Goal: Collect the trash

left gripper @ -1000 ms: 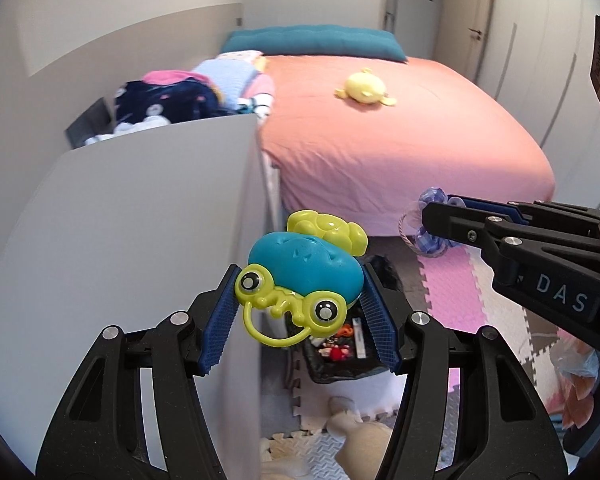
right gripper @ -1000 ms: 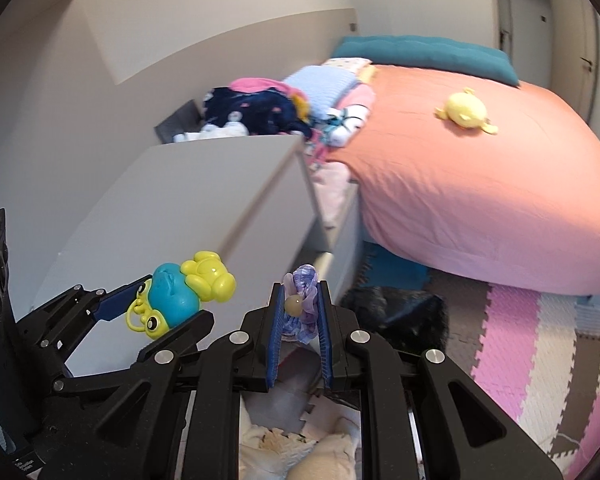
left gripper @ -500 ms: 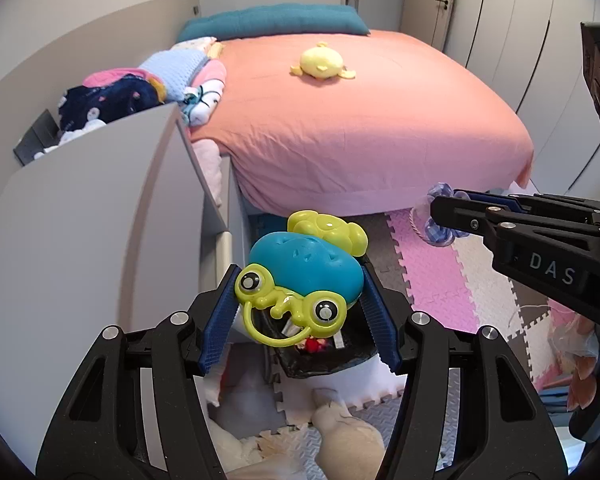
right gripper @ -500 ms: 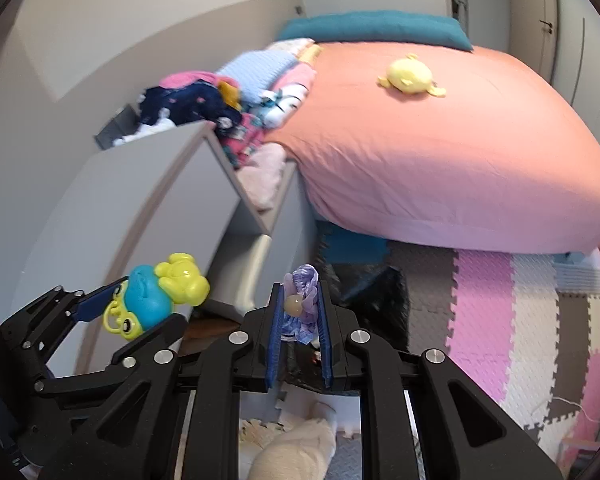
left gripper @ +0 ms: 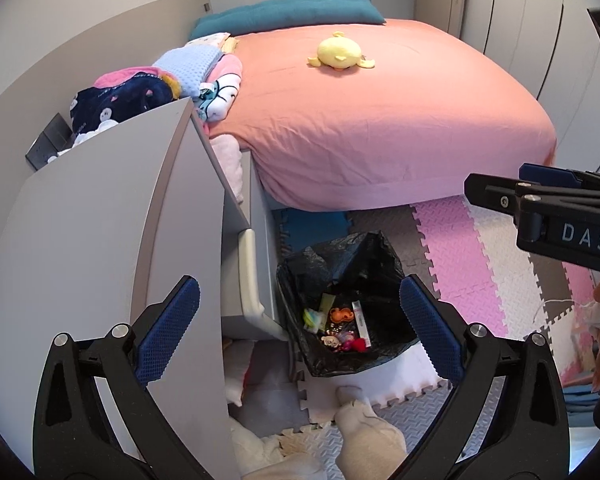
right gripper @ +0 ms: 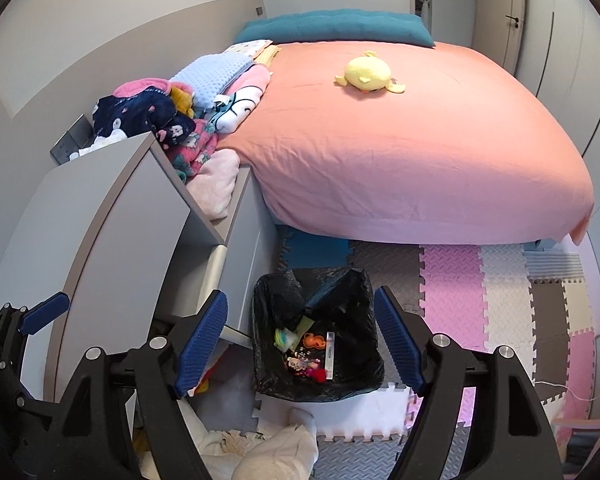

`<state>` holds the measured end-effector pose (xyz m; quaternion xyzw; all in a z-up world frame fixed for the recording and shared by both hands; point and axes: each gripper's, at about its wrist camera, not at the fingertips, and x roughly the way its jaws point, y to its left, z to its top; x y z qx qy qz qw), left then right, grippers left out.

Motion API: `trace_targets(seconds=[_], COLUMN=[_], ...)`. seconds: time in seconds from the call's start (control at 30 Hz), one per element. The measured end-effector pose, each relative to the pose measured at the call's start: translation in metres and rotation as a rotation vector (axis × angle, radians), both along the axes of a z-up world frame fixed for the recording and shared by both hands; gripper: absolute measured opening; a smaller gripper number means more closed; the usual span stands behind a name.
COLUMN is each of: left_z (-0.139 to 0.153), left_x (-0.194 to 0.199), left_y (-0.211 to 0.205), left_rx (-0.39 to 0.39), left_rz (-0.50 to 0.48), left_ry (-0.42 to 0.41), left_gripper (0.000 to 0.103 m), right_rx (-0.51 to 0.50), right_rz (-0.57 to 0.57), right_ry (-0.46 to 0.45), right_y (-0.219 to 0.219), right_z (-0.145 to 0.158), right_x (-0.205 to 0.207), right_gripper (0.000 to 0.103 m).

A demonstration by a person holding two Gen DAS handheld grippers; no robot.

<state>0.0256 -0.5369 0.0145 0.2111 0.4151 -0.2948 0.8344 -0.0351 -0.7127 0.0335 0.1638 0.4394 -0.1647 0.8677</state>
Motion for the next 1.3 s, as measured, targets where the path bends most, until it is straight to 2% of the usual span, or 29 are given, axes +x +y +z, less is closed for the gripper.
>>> trace_targets(seconds=[0.43,0.5,0.83,0.9,1.07,1.3], left_z=[0.02,0.023,0.032,0.033,0.035,0.037], left_x=[0.0,0.001,0.01,0.011,0.013,0.01], left_y=[0.031,0.041,0.11,0.123,0.162,0.213], left_rx=[-0.041,-0.043,-0.078,-0.084,-0.103,-0.108], left_rz=[0.028,0.042,0.144,0.163,0.226,0.309], left_ry=[-0.024,-0.03,-0.034,-0.037,-0.04,-0.048], left_gripper=[0.097,0.097,0.097,0.097,0.097,0.097], right_rx=[-0.011,-0.009,0.003,0.005,0.033,0.031], right_rz=[0.063,0.077,0.162,0.178,0.222,0.287], right_ry=[-0.024,-0.025,-0.025,-0.03,-0.049,-0.065], right_y=[0.037,0.048,0.11,0.123,0.156,0.21], right_z=[0.019,0.022,0.029,0.03,0.032,0.04], right_x=[0.006,0.01,0.027,0.03,0.037,0.052], right_gripper=[0.076,0.08,0.081,0.088,0.095,0.1])
